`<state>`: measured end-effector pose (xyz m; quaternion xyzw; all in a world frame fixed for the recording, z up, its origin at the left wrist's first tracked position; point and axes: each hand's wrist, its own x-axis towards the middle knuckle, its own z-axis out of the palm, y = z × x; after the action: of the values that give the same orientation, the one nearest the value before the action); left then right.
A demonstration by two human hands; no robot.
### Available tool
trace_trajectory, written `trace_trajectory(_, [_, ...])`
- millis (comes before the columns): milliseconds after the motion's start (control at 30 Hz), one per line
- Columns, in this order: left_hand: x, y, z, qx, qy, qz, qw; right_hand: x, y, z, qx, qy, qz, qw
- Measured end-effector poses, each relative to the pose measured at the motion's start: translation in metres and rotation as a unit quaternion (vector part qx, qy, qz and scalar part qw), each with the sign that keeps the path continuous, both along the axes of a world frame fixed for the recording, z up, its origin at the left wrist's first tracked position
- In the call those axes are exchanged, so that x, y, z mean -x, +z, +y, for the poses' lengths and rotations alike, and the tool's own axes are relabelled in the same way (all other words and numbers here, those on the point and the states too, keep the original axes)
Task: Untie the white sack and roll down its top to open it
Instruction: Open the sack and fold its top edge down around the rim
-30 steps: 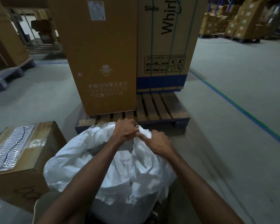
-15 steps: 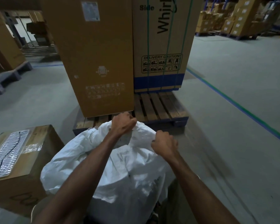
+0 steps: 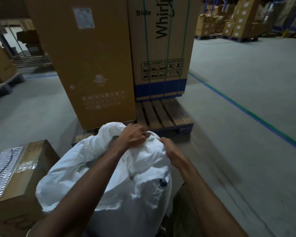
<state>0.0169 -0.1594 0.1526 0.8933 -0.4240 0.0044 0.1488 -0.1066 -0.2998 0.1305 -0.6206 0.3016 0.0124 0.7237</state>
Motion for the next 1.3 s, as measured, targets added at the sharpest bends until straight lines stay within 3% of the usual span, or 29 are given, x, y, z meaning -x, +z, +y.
trace_trajectory(33, [0.000,0.002,0.001,-0.020,0.051,-0.020,0.998,0.000,-0.001,0.002,0.117,0.009,0.009,0.993])
trace_trajectory(100, [0.002,0.003,-0.002,-0.051,0.149,-0.030,0.987,0.007,0.003,0.012,0.345,0.029,0.075,0.935])
trace_trajectory(167, [0.006,0.000,-0.010,-0.050,0.198,-0.024,0.979,0.015,0.003,0.026,0.471,0.031,0.125,0.873])
trace_trajectory(200, [0.006,-0.002,-0.014,-0.038,0.206,-0.015,0.978,0.015,0.001,0.031,0.450,0.029,0.120,0.885])
trace_trajectory(233, [0.004,-0.004,-0.015,-0.023,0.203,0.011,0.979,0.010,-0.005,0.031,0.381,0.020,0.085,0.920])
trace_trajectory(300, [-0.002,-0.008,-0.013,0.018,0.169,0.087,0.982,-0.001,-0.014,0.022,0.160,-0.041,0.031,0.986])
trace_trajectory(333, [-0.003,-0.009,-0.007,0.048,0.147,0.119,0.981,-0.003,-0.018,0.016,0.038,-0.062,0.023,0.997])
trace_trajectory(400, [0.005,-0.005,0.010,0.125,0.097,0.115,0.981,-0.002,-0.019,0.012,-0.162,-0.080,-0.006,0.983])
trace_trajectory(467, [0.026,0.000,0.033,0.165,0.038,0.100,0.980,0.002,-0.007,0.016,-0.262,-0.093,-0.021,0.960])
trace_trajectory(533, [0.046,-0.001,0.054,0.101,0.004,0.121,0.988,-0.004,-0.004,0.022,-0.312,-0.099,-0.023,0.944])
trace_trajectory(633, [0.061,-0.016,0.076,-0.013,0.019,0.078,0.997,-0.011,0.000,0.033,-0.328,-0.105,-0.023,0.939])
trace_trajectory(767, [0.063,-0.029,0.091,0.104,0.058,-0.041,0.992,-0.004,0.010,0.055,-0.268,-0.119,-0.083,0.952])
trace_trajectory(800, [0.064,-0.031,0.097,0.136,0.056,-0.082,0.986,-0.002,0.008,0.060,-0.216,-0.137,-0.117,0.959])
trace_trajectory(833, [0.064,-0.034,0.102,0.163,0.045,-0.126,0.977,0.002,0.007,0.063,-0.089,-0.161,-0.160,0.970])
trace_trajectory(867, [0.066,-0.036,0.108,0.179,0.031,-0.173,0.968,0.008,0.004,0.063,0.109,-0.151,-0.218,0.958])
trace_trajectory(900, [0.066,-0.040,0.114,0.184,0.012,-0.219,0.958,0.013,-0.002,0.060,0.311,-0.088,-0.291,0.900])
trace_trajectory(933, [0.067,-0.042,0.119,0.183,-0.003,-0.254,0.950,0.020,-0.005,0.060,0.478,0.012,-0.343,0.809])
trace_trajectory(1000, [0.070,-0.044,0.126,0.191,-0.009,-0.297,0.935,0.028,-0.002,0.062,0.668,0.201,-0.314,0.644])
trace_trajectory(1033, [0.071,-0.047,0.127,0.199,-0.006,-0.311,0.929,0.026,-0.005,0.064,0.715,0.243,-0.282,0.592])
trace_trajectory(1067, [0.075,-0.048,0.128,0.205,-0.011,-0.312,0.928,0.026,-0.004,0.069,0.738,0.263,-0.262,0.563])
trace_trajectory(1167, [0.090,-0.055,0.128,0.213,-0.052,-0.327,0.919,0.020,0.002,0.084,0.734,0.250,-0.296,0.558])
trace_trajectory(1233, [0.103,-0.055,0.135,0.205,-0.056,-0.271,0.939,0.018,0.000,0.086,0.729,0.250,-0.327,0.547])
trace_trajectory(1300, [0.110,-0.061,0.146,0.205,0.006,-0.186,0.961,0.014,-0.013,0.078,0.749,0.220,-0.355,0.515])
